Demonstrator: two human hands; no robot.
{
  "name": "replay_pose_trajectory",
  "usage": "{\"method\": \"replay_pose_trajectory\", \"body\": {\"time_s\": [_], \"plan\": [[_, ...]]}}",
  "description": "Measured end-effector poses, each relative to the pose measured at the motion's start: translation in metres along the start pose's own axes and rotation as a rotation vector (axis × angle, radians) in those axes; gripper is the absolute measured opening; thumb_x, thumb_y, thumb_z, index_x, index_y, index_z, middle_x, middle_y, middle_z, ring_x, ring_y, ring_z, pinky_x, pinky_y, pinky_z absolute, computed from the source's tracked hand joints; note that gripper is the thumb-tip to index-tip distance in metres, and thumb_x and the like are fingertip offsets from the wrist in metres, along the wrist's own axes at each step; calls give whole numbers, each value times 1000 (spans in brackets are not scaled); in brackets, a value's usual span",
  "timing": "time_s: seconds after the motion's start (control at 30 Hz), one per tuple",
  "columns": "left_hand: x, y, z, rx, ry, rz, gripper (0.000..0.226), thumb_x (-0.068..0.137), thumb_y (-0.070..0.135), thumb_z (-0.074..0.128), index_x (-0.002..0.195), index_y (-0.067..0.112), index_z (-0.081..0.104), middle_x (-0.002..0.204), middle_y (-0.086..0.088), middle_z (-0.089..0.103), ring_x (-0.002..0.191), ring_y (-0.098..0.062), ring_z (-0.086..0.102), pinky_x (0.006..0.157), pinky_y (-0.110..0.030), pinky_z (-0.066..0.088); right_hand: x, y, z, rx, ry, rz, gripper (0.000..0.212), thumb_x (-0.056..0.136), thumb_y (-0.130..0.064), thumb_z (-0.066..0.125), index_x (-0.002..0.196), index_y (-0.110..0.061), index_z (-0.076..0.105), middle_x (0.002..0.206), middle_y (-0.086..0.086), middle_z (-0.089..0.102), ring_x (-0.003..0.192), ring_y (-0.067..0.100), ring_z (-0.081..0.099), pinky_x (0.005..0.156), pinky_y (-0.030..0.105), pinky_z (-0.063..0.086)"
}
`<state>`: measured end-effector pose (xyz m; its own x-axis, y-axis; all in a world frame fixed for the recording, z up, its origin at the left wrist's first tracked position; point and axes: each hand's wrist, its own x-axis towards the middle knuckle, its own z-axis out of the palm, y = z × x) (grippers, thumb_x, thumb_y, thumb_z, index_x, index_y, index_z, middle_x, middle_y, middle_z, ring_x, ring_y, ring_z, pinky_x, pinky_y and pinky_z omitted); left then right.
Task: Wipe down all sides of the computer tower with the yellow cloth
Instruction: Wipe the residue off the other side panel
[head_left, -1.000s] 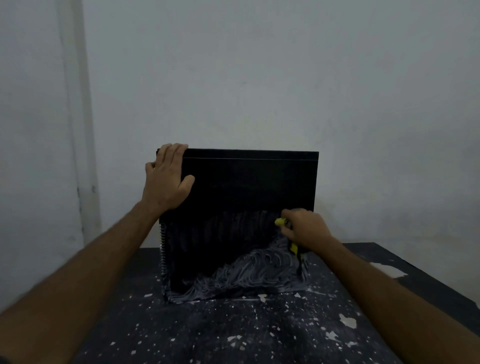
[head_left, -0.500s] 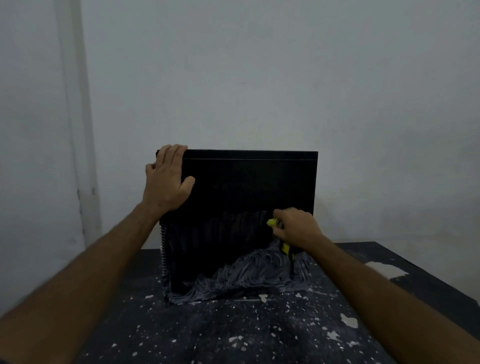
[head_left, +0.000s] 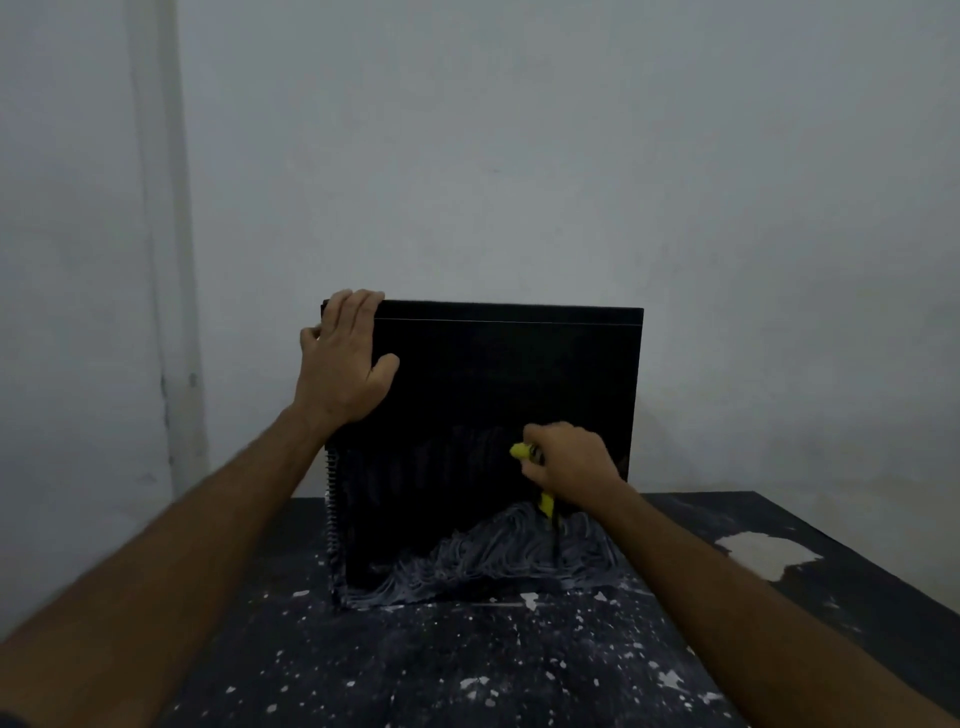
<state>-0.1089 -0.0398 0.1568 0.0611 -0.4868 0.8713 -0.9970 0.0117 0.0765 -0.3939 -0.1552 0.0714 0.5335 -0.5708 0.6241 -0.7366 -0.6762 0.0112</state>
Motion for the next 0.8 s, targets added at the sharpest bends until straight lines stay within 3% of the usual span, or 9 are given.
{"method": "replay_pose_trajectory", "body": {"time_s": [0.03, 0.17, 0.23, 0.3, 0.43, 0.53, 0.67, 0.8], "plan": [[0, 0, 0, -1, -1, 2, 76, 81, 39, 42, 152, 15, 35, 156, -2, 35, 149, -21, 25, 101, -52, 33, 1, -2, -2, -10, -31, 30, 22, 86, -36, 67, 88, -17, 56, 77, 0, 56, 72, 26, 60, 54, 31, 36], [0, 0, 0, 0, -6, -3, 76, 80, 40, 42, 153, 16, 34, 156, -2, 35, 149, -21, 24, 100, -50, 33, 7, -6, 1, 94, 196, 168, 24, 85, -34, 68, 84, -15, 53, 73, 2, 57, 63, 25, 55, 51, 32, 39], [0, 0, 0, -2, -8, -4, 77, 81, 40, 42, 154, 16, 33, 157, -2, 34, 150, -21, 22, 101, -50, 32, 6, -14, 5, 55, 56, 41, 22, 87, -35, 67, 89, -17, 55, 78, 1, 58, 70, 25, 59, 55, 33, 43], [0, -1, -1, 0, -13, -5, 77, 81, 40, 41, 154, 16, 33, 158, -2, 33, 150, -20, 21, 103, -50, 31, 9, -16, -1, 23, -75, 54, 24, 83, -38, 69, 87, -16, 59, 77, 1, 60, 72, 25, 61, 57, 32, 44], [0, 0, -1, -1, -10, -13, 77, 81, 40, 41, 154, 16, 33, 157, -2, 34, 150, -21, 22, 102, -50, 32, 9, -18, 4, 105, 112, 89, 25, 88, -35, 68, 87, -16, 52, 76, 3, 58, 65, 26, 56, 53, 33, 41], [0, 1, 0, 1, -16, -7, 78, 81, 40, 41, 154, 16, 33, 158, -2, 33, 150, -21, 22, 102, -51, 32, 9, -25, 3, 28, -60, -9, 22, 90, -36, 66, 89, -19, 52, 75, -1, 53, 70, 26, 58, 55, 32, 41], [0, 0, -2, -1, -13, -10, 78, 80, 42, 39, 154, 16, 33, 158, -1, 34, 150, -19, 21, 103, -51, 32, 20, -30, 0, 144, 147, 113, 24, 87, -35, 68, 87, -14, 57, 76, 1, 57, 67, 23, 57, 54, 33, 44], [0, 2, 0, -6, -16, -15, 78, 81, 41, 40, 154, 16, 33, 158, -1, 33, 150, -19, 21, 103, -51, 32, 22, -47, 1, 51, -142, -20, 24, 88, -37, 70, 94, -15, 61, 79, 0, 56, 73, 24, 58, 56, 31, 40]]}}
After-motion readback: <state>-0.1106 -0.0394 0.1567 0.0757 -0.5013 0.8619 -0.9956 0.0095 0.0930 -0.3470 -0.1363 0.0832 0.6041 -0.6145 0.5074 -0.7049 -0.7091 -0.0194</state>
